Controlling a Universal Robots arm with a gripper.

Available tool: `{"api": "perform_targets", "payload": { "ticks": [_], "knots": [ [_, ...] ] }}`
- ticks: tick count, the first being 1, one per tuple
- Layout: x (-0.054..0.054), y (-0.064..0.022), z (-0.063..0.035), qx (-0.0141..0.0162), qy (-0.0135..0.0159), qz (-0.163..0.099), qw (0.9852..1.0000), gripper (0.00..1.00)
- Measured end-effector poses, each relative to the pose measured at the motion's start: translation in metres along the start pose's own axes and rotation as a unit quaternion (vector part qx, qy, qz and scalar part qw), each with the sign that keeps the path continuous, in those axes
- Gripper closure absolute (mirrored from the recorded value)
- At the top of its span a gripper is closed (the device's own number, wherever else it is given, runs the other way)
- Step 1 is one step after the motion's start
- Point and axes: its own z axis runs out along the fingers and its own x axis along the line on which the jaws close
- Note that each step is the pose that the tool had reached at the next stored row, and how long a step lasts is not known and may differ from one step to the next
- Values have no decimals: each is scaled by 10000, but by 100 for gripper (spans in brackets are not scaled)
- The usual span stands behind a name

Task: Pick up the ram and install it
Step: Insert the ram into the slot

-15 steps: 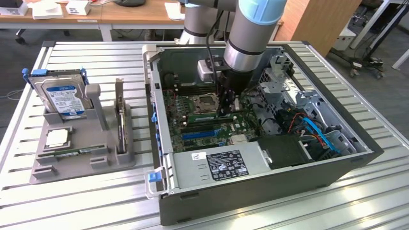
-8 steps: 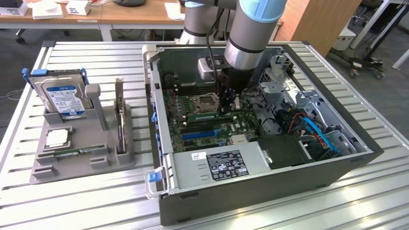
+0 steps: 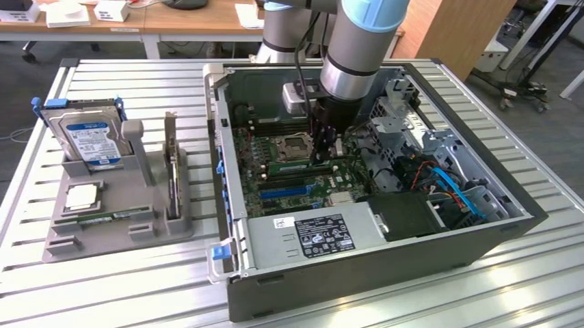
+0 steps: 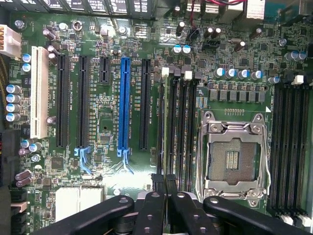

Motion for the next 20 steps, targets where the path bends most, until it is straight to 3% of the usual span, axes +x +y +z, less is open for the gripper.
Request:
{"api": "perform_targets", "payload": {
  "ticks": [12, 16, 20],
  "knots": [
    [0, 1, 0, 19, -3, 92, 10000, 89],
    [0, 4, 0, 86, -18, 88, 9999, 89],
    [0, 10, 0, 97, -19, 88, 9999, 89]
  ]
}}
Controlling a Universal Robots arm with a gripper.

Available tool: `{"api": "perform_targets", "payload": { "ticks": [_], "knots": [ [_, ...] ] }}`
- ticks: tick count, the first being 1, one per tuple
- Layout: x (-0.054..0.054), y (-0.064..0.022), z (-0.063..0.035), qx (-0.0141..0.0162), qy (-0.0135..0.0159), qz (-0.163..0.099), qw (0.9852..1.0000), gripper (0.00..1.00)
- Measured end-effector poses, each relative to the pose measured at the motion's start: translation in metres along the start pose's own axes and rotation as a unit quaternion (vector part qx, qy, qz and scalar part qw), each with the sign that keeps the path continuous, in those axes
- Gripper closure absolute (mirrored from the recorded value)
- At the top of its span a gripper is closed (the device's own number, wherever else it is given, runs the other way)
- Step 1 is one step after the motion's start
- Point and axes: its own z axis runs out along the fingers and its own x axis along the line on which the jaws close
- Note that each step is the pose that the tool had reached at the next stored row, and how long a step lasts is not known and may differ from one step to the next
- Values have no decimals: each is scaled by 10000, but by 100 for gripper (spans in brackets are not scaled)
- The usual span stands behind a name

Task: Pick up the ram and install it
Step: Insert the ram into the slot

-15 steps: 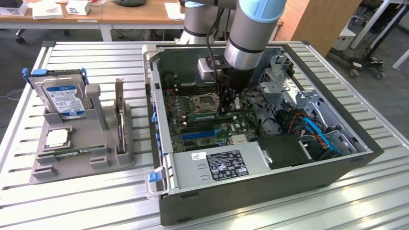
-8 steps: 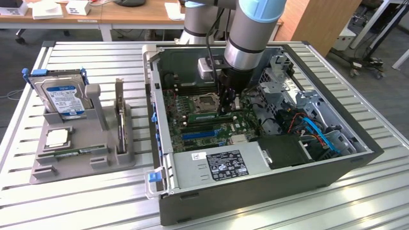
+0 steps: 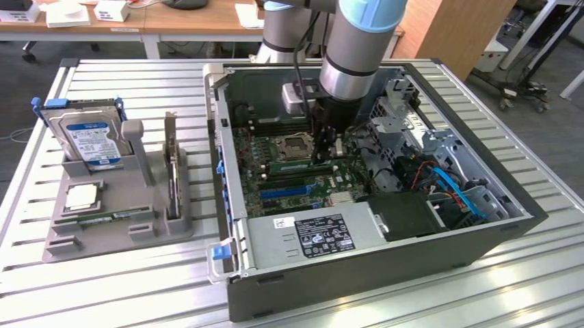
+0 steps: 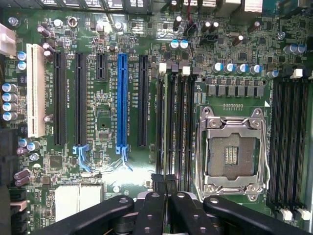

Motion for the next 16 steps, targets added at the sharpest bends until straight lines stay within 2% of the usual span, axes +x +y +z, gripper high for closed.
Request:
{"api": "perform_targets", "payload": {
  "ticks": [16],
  "knots": [
    [5, 22, 0, 1, 0, 7, 10000, 89]
  ]
}}
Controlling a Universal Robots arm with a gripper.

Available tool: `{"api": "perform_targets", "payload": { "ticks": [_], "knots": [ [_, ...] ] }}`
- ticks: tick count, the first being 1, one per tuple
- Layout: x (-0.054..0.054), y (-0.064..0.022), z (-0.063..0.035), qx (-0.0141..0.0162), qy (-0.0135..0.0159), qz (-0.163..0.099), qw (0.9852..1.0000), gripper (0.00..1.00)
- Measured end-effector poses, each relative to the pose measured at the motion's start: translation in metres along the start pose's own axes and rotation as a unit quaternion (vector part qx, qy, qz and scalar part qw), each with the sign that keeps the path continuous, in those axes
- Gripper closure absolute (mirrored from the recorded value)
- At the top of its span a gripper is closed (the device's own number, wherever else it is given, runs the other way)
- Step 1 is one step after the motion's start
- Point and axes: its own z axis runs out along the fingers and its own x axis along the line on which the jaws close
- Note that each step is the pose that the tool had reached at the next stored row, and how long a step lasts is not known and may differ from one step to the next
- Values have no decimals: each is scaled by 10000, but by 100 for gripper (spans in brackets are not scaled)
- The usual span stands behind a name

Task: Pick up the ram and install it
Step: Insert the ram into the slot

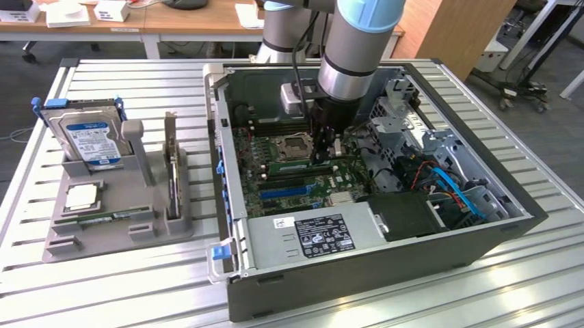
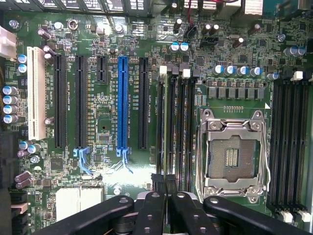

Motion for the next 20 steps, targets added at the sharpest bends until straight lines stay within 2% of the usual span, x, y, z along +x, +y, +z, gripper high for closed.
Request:
{"api": "perform_targets", "payload": {
  "ticks": [20],
  "knots": [
    [18, -1, 12, 0, 0, 9, 10000, 89]
  ]
}}
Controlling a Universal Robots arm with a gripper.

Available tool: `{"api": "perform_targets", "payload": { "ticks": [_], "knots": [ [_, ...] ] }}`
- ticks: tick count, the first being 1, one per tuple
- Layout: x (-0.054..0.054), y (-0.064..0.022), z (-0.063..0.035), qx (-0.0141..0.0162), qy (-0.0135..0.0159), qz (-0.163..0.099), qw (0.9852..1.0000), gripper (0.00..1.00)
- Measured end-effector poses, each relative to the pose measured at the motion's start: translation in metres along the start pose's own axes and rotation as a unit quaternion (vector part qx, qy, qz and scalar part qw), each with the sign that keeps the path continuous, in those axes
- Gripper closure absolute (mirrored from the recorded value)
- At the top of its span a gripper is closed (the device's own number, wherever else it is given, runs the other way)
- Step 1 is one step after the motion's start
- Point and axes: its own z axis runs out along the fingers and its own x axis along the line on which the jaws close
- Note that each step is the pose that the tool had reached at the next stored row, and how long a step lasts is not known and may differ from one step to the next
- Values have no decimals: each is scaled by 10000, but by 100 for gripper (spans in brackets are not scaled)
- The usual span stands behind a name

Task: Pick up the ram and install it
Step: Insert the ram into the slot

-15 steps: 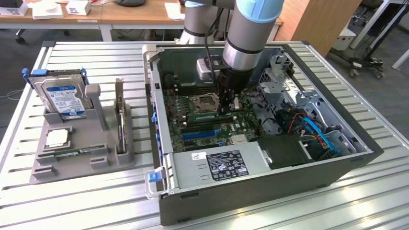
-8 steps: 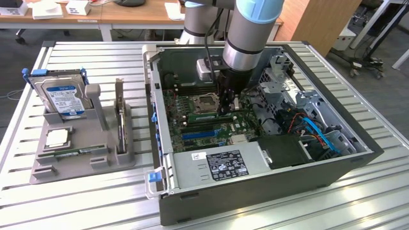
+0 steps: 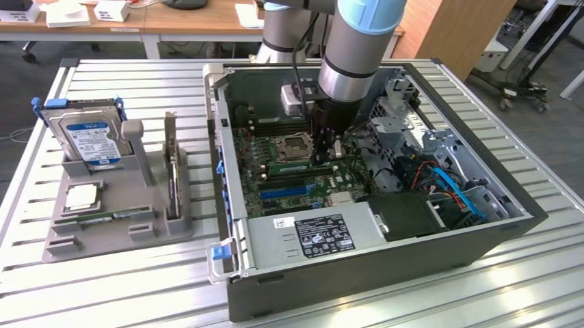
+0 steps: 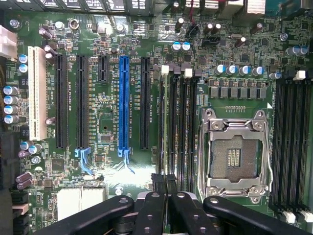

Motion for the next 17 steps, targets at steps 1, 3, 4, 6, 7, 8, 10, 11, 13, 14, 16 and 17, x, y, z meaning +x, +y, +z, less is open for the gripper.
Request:
{"api": "perform_targets", "payload": {
  "ticks": [1, 3, 4, 6, 7, 8, 10, 11, 13, 14, 16, 17],
  "knots": [
    [0, 0, 0, 0, 0, 1, 10000, 89],
    [1, 0, 3, 0, 1, 3, 10000, 89],
    [1, 0, 3, 0, 1, 3, 10000, 89],
    [0, 2, 4, 0, 0, 4, 10000, 89],
    [0, 3, 4, 0, 0, 4, 10000, 89],
    [0, 3, 4, 0, 0, 4, 10000, 89],
    [-2, 4, 7, 1, -1, 5, 10000, 89],
    [-2, 4, 6, 1, -1, 4, 10000, 89],
    [-2, 4, 6, 1, 0, 4, 10000, 89],
    [-2, 4, 6, 0, 0, 4, 10000, 89],
    [-4, 4, 8, 0, 0, 3, 10000, 89],
    [-4, 4, 8, 0, 0, 3, 10000, 89]
  ]
}}
